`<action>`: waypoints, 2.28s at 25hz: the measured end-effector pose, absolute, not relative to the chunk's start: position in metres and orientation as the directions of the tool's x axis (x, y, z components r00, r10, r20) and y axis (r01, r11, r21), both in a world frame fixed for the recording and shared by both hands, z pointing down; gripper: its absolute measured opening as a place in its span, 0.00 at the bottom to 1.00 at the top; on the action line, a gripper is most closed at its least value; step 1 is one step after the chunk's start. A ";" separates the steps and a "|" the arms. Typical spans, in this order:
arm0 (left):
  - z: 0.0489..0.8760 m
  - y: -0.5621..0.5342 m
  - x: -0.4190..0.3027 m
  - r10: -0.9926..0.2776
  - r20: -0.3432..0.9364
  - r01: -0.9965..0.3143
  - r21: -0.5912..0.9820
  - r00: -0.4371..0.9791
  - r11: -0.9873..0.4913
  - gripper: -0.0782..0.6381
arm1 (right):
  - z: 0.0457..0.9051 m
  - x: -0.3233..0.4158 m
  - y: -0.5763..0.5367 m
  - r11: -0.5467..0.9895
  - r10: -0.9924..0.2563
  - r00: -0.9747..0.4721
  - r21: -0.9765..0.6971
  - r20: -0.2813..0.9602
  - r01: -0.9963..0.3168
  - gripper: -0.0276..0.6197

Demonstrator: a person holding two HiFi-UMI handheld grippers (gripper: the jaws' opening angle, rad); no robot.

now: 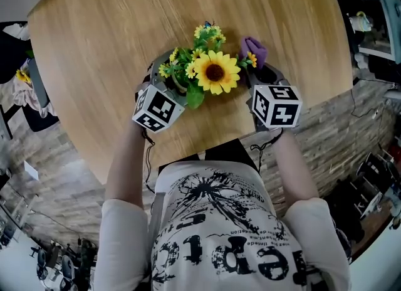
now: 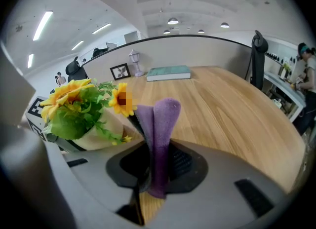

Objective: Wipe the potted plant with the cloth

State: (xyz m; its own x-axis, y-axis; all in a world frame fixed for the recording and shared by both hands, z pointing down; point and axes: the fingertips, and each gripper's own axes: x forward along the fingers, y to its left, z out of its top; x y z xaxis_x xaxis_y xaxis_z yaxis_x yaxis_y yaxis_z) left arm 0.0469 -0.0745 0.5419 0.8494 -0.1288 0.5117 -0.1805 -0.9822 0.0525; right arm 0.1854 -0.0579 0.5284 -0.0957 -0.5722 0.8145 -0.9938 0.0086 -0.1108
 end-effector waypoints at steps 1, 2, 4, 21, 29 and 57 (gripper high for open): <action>0.541 -0.075 0.047 -0.132 0.510 -0.183 0.051 0.850 -0.982 0.85 | 0.529 0.186 -0.059 0.009 -0.570 -0.096 -0.111 0.816 -0.994 0.17; 0.541 -0.076 0.046 -0.136 0.510 -0.186 0.048 0.850 -0.981 0.85 | 0.529 0.186 -0.060 0.010 -0.568 -0.098 -0.112 0.817 -0.994 0.17; 0.540 -0.076 0.045 -0.147 0.512 -0.197 0.044 0.846 -0.979 0.85 | 0.528 0.184 -0.063 0.018 -0.568 -0.104 -0.114 0.816 -0.993 0.17; 0.428 -0.101 0.022 -0.360 0.426 -0.437 0.095 0.830 -0.895 0.85 | 0.461 0.151 -0.082 0.206 -0.654 -0.255 -0.156 0.712 -0.966 0.17; 0.359 -0.118 -0.001 -0.485 0.375 -0.556 0.107 0.790 -0.824 0.85 | 0.424 0.103 -0.103 0.356 -0.672 -0.393 -0.192 0.627 -0.915 0.17; 0.303 -0.120 -0.027 -0.472 0.288 -0.515 0.093 0.833 -0.852 0.85 | 0.363 -0.039 -0.097 0.785 -0.503 -0.732 -0.111 0.460 -0.610 0.16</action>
State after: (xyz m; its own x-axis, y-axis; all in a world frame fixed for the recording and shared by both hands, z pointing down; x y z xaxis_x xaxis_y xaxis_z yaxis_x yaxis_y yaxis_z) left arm -0.0267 -0.1203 0.3026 0.8329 -0.4724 0.2884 -0.5154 -0.8519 0.0928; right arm -0.0389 -0.0970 0.3628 -0.7315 -0.5032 0.4601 -0.6098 0.7847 -0.1114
